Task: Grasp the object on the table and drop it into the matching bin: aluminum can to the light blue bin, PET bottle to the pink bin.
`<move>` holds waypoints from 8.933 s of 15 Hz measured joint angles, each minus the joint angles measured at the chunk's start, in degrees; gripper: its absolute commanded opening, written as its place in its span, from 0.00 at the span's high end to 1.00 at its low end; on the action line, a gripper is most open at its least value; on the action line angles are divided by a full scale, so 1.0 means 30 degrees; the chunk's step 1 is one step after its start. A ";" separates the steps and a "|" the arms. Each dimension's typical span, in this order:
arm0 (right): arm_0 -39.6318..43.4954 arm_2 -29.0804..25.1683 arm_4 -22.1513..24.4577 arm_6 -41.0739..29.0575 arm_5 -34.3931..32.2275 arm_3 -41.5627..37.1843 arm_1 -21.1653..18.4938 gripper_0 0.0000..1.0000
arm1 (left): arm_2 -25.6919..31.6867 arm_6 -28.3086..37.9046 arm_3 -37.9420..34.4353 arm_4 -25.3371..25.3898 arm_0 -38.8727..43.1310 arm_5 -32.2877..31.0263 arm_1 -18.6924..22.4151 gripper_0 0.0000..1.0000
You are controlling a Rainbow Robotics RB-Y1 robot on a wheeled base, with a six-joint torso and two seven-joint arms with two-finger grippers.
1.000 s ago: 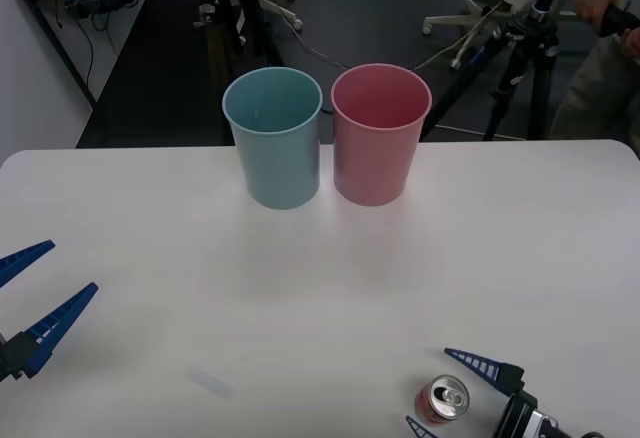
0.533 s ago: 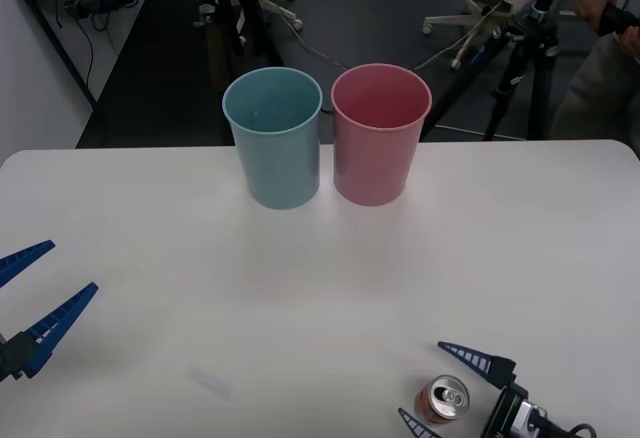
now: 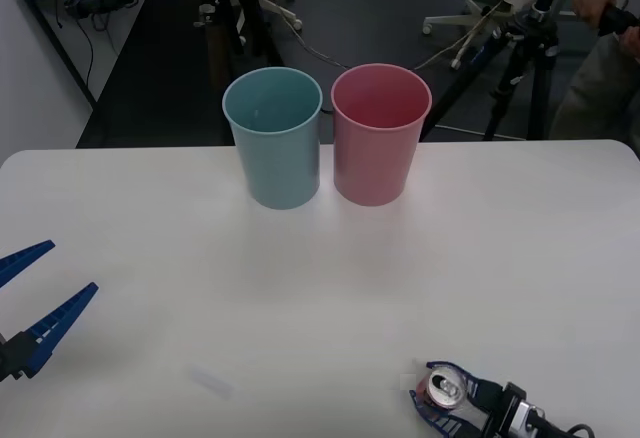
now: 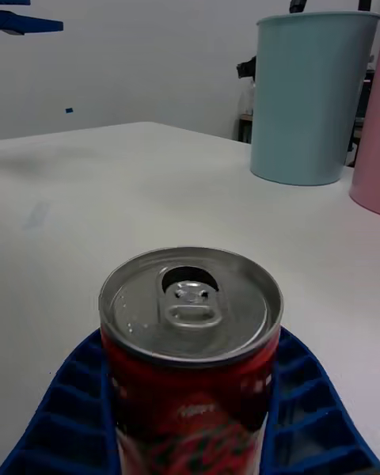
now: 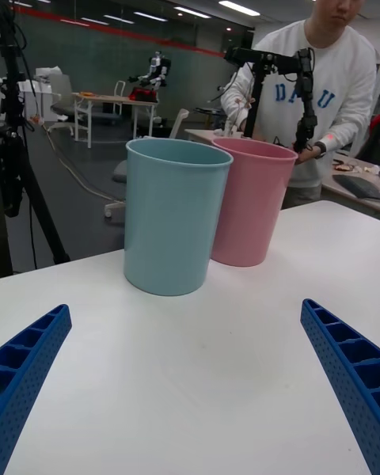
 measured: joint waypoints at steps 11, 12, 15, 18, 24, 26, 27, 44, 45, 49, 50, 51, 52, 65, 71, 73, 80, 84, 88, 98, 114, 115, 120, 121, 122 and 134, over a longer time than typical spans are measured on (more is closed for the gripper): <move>0.1230 0.0042 0.0045 -0.1929 0.1269 -0.3338 -0.0018 1.00 | 0.0000 0.0000 0.0000 0.0000 0.0000 0.0000 0.0000 0.00; 0.1609 0.0187 0.0096 -0.2667 0.1758 -0.4465 -0.0034 1.00 | 0.0000 0.0000 0.0000 0.0000 0.0000 0.0000 0.0000 0.00; 0.2392 0.0782 0.0505 -0.5065 0.3502 -0.7772 -0.0133 1.00 | 0.0000 0.0001 -0.0001 0.0000 0.0001 0.0000 0.0000 0.00; 0.2529 0.1497 0.1364 -0.7529 0.5567 -1.0482 -0.0196 1.00 | 0.0000 0.0000 -0.0001 0.0000 0.0000 0.0000 0.0000 0.00; 0.0885 0.3567 0.3830 -1.2650 1.0220 -1.3855 -0.0532 1.00 | 0.0000 0.0000 -0.0001 0.0000 0.0000 0.0000 0.0000 0.00; 0.0117 0.4293 0.5028 -1.4342 1.1495 -1.4624 -0.0537 1.00 | 0.0000 0.0000 -0.0001 0.0000 0.0000 0.0000 0.0000 0.00; -0.0307 0.4695 0.5719 -1.5234 1.2186 -1.4900 -0.0539 1.00 | 0.0000 0.0000 -0.0001 0.0000 0.0000 0.0000 0.0000 0.00; -1.0009 0.6792 2.1460 -3.4465 1.6823 -1.3946 0.0896 1.00 | 0.0000 0.0000 -0.0001 0.0000 0.0000 0.0000 0.0000 0.00; -1.0709 0.6695 2.2361 -3.5161 1.6822 -1.3275 0.1251 1.00 | 0.0000 0.0000 -0.0001 0.0000 0.0000 0.0000 0.0000 0.00; -1.3328 0.6179 2.5627 -3.7351 1.6821 -1.0501 0.2758 1.00 | 0.0000 0.0000 -0.0001 0.0000 0.0000 0.0000 0.0000 0.00; -1.3949 0.5983 2.6301 -3.7572 1.6820 -0.9790 0.3192 1.00 | 0.0000 0.0001 -0.0001 0.0000 -0.0001 0.0000 0.0000 0.00; -1.4559 0.5767 2.6918 -3.7636 1.6820 -0.9076 0.3695 1.00 | 0.0000 0.0000 -0.0001 0.0000 0.0000 0.0000 0.0000 0.00; -1.5108 0.5584 2.7431 -3.7633 1.6824 -0.8405 0.4121 1.00 | 0.0000 0.0000 -0.0001 0.0000 -0.0001 0.0000 0.0000 0.00; -2.1043 0.4160 2.9810 -3.6317 1.7922 -0.0613 0.5363 1.00 | 0.0000 0.0000 -0.0001 0.0000 -0.0001 0.0000 0.0000 0.00; -2.2519 0.4009 2.9810 -3.6396 1.8573 0.1610 0.5363 1.00 | 0.0000 0.0000 -0.0001 0.0000 -0.0001 0.0000 0.0000 0.00; -2.2522 0.4013 2.9810 -3.6397 1.8573 0.1611 0.5363 1.00 | 0.0000 0.0000 -0.0001 0.0000 -0.0001 0.0000 0.0000 0.00; -2.2518 0.4014 2.9698 -3.6413 1.8574 0.1612 0.5363 0.00 | 0.0000 0.0000 -0.0001 0.0000 -0.0001 0.0000 0.0000 0.00; -2.2521 0.4015 2.9543 -3.6289 1.8574 0.1612 0.5363 0.00 | 0.0000 0.0000 -0.0001 0.0000 -0.0001 0.0000 0.0000 0.00; -2.2508 0.4015 2.9460 -3.6291 1.8574 0.1612 0.5363 0.00 | 0.0000 0.0000 -0.0001 0.0000 -0.0001 0.0000 0.0000 0.00; -2.2011 0.3897 2.8752 -3.5992 1.8233 0.1041 0.5363 0.00 | 0.0000 0.0000 0.0000 0.0000 0.0000 0.0000 0.0000 0.00; -1.1491 -0.1168 1.4520 -2.5245 0.6313 -1.1274 0.0152 0.00 | 0.0000 0.0000 -0.0001 0.0001 -0.0001 0.0000 0.0000 0.00; -1.1066 -0.1909 1.3686 -2.4488 0.5522 -1.1283 -0.0150 0.00 | 0.0000 0.0000 -0.0001 0.0001 -0.0001 0.0000 0.0000 0.00; -0.8284 -0.5753 1.0255 -2.2033 0.1832 -1.1287 -0.1802 0.00 | 0.0000 0.0000 -0.0001 0.0000 -0.0001 0.0000 0.0000 0.00; -0.7692 -0.6478 0.9646 -2.1961 0.1247 -1.1286 -0.2083 0.00 | 0.0000 0.0001 -0.0001 0.0000 0.0001 0.0000 0.0000 0.00; -0.7112 -0.7175 0.9112 -2.1864 0.0772 -1.1287 -0.2322 0.00 | 0.0000 0.0000 -0.0001 0.0000 0.0001 0.0000 0.0000 0.00; -0.1406 -1.0587 0.3707 -2.0317 0.0461 -0.9515 -0.3869 0.00 | 0.0000 0.0000 -0.0001 0.0000 -0.0001 0.0000 0.0000 0.00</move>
